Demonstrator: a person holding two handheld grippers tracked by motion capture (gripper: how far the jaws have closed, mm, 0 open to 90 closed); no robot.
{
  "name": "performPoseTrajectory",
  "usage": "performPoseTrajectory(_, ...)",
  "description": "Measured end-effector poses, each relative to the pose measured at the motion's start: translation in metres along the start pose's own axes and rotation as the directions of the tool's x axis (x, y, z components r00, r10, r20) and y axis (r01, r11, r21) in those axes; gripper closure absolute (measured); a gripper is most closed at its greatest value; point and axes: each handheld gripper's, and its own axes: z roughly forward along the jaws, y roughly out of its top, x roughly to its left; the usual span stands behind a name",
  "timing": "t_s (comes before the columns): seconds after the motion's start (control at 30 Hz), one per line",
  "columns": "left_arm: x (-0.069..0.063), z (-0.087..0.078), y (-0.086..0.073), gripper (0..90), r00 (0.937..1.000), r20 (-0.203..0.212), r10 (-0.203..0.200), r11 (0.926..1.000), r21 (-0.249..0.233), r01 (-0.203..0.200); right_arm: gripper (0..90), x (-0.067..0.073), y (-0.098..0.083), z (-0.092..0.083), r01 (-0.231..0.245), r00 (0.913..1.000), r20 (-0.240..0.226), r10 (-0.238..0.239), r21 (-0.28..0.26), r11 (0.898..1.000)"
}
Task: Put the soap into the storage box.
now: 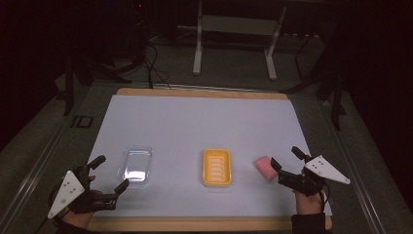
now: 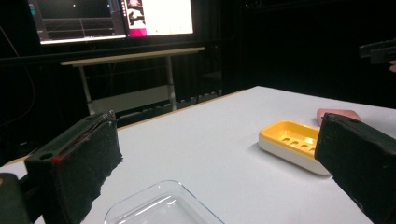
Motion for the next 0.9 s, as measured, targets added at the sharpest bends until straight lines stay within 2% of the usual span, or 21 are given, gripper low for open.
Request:
performPoseTrajectory(0.17,0.000,-0.002,0.000,0.6,0.9999,0.011,-0.001,1.0000,-0.002,0.001,11.3,-0.002,0.001,0.005,0.012,0.9996,-0.025,-0.011,0.035,0.999)
performPoseTrajectory(0.2,0.000,-0.002,-0.001,0.5,0.9999,0.016,0.001,1.0000,-0.002,-0.001,11.3,-0.005,0.003,0.006,0.011,0.9987,-0.050,-0.009,0.046,0.999)
performPoseTrajectory(0.23,-0.001,-0.002,-0.001,0.5,0.9998,0.018,0.000,1.0000,0.000,0.000,11.3,-0.006,0.004,0.007,0.006,0.9973,-0.073,-0.003,0.049,0.999)
performPoseTrajectory(0.43,-0.002,-0.003,-0.003,0.6,0.9994,0.034,0.006,0.9999,0.009,-0.006,11.4,-0.014,0.005,0.008,-0.019,0.9942,-0.105,0.024,0.045,0.999)
performPoseTrajectory(0.53,-0.003,-0.005,-0.003,0.6,0.9992,0.038,0.008,0.9999,0.010,-0.008,12.4,-0.020,0.007,0.011,0.004,0.9913,-0.131,0.003,0.058,0.998)
performPoseTrajectory(0.63,-0.003,-0.006,-0.003,0.5,0.9992,0.038,0.007,0.9999,0.013,-0.007,12.5,-0.022,0.009,0.012,0.030,0.9909,-0.133,-0.021,0.062,0.998)
performPoseTrajectory(0.7,-0.002,-0.006,-0.004,0.6,0.9993,0.038,-0.005,0.9999,0.015,0.004,12.5,-0.028,0.013,0.013,0.052,0.9846,-0.171,-0.037,0.087,0.995)
performPoseTrajectory(0.77,-0.002,-0.006,-0.004,0.5,0.9993,0.038,-0.005,0.9999,0.015,0.004,12.5,-0.030,0.014,0.014,0.054,0.9823,-0.184,-0.036,0.096,0.994)
performPoseTrajectory(0.87,-0.002,-0.006,-0.004,0.5,0.9991,0.041,-0.012,0.9997,0.022,0.011,11.6,-0.037,0.014,0.017,0.086,0.9673,-0.251,-0.039,0.181,0.980)
performPoseTrajectory(0.9,-0.002,-0.006,-0.004,0.6,0.9992,0.040,-0.009,0.9997,0.025,0.008,11.6,-0.038,0.014,0.018,0.096,0.9586,-0.283,-0.034,0.208,0.973)
